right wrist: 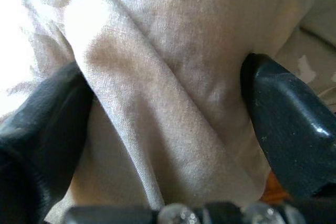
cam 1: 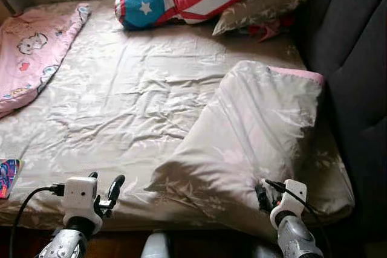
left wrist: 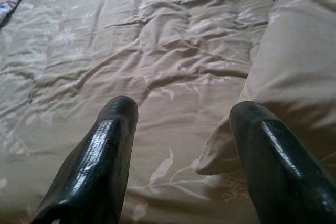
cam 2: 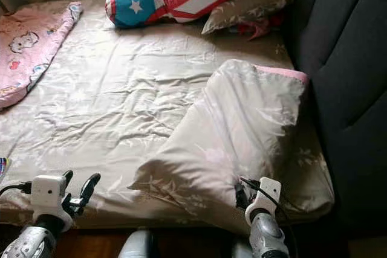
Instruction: Clean up the room
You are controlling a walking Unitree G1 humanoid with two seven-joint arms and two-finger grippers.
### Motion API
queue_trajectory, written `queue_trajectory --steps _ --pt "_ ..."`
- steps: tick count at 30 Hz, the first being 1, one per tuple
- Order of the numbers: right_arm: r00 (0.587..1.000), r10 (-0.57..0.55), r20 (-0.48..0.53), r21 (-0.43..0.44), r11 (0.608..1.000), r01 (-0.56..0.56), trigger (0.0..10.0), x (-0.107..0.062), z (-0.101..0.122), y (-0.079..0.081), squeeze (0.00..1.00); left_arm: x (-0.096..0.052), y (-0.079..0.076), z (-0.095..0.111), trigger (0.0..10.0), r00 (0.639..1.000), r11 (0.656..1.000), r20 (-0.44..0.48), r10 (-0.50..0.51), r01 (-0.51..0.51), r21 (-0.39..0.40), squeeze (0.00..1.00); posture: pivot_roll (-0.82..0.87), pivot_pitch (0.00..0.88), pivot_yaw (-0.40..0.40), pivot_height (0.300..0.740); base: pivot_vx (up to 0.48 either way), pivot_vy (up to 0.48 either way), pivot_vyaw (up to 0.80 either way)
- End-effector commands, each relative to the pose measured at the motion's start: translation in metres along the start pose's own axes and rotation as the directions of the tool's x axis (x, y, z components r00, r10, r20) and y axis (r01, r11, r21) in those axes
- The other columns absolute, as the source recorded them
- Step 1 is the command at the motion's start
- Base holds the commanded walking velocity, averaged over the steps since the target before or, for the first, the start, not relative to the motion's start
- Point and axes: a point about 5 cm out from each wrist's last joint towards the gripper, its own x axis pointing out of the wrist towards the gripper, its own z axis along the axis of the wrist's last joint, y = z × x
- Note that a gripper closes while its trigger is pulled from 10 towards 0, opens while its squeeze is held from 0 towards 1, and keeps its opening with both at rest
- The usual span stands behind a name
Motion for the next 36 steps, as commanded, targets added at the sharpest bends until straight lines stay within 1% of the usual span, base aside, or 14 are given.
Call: queue_trajectory --steps 1,2,3,9,13,17,24,27,36 --pt "0.989 0.014 -0.15 0.032 0.999 -0.01 10.0 -0.011 -0.039 0.002 0.0 -0.004 0.005 0.002 10.0 1.0 1.0 -0.015 0.007 -0.007 0.026 0.0 0.21 0.302 0.101 0.666 0.0 0.0 0.0" --pt "0.988 0.047 -0.146 0.03 0.999 -0.043 2.7 -0.01 -0.039 0.007 0.0 -0.002 0.004 0.004 10.0 1.0 1.0 -0.009 0.007 -0.007 0.029 0.0 0.21 0.307 0.101 0.666 0.0 0.0 0.0" --pt "0.989 0.06 -0.137 0.03 0.998 -0.056 0.0 -0.01 -0.038 0.008 0.0 -0.001 0.004 0.005 10.0 1.0 1.0 -0.007 0.007 -0.007 0.03 0.0 0.21 0.307 0.101 0.666 0.0 0.0 0.0" --pt "0.99 0.087 -0.114 0.015 0.996 -0.086 0.0 -0.008 -0.032 0.013 0.0 0.0 -0.001 0.009 10.0 1.0 1.0 -0.006 0.0 0.0 0.023 0.0 0.2 0.305 0.095 0.666 0.0 0.0 0.0" --pt "0.99 0.087 -0.109 0.011 0.996 -0.087 0.0 -0.007 -0.03 0.012 0.0 0.001 -0.004 0.01 10.0 1.0 1.0 -0.005 -0.003 0.003 0.018 0.0 0.19 0.298 0.084 0.666 0.0 0.0 0.0" --pt "0.993 0.077 -0.092 -0.01 0.997 -0.078 0.0 -0.008 -0.028 0.008 0.0 0.002 -0.007 0.009 10.0 1.0 1.0 -0.01 -0.013 0.013 0.013 0.0 0.19 0.294 0.079 0.666 0.0 0.0 0.0" --pt "0.995 0.066 -0.081 0.009 0.998 -0.065 0.0 -0.009 -0.029 0.005 0.0 0.003 -0.011 0.008 10.0 1.0 1.0 -0.013 -0.023 0.023 0.01 0.0 0.18 0.29 0.072 0.666 0.0 0.0 0.0" --pt "0.995 0.052 -0.089 0.006 0.999 -0.052 0.0 -0.01 -0.032 0.005 0.0 0.005 -0.012 0.007 10.0 1.0 1.0 -0.013 -0.025 0.025 0.007 0.0 0.16 0.258 0.067 0.666 0.0 0.0 0.0" --pt "0.995 0.027 -0.092 0.013 1.0 -0.026 0.0 -0.011 -0.035 0.005 0.0 0.013 -0.012 0.005 10.0 0.999 0.999 -0.005 -0.033 0.033 0.008 0.0 0.14 0.211 0.051 0.666 0.0 0.0 0.0"
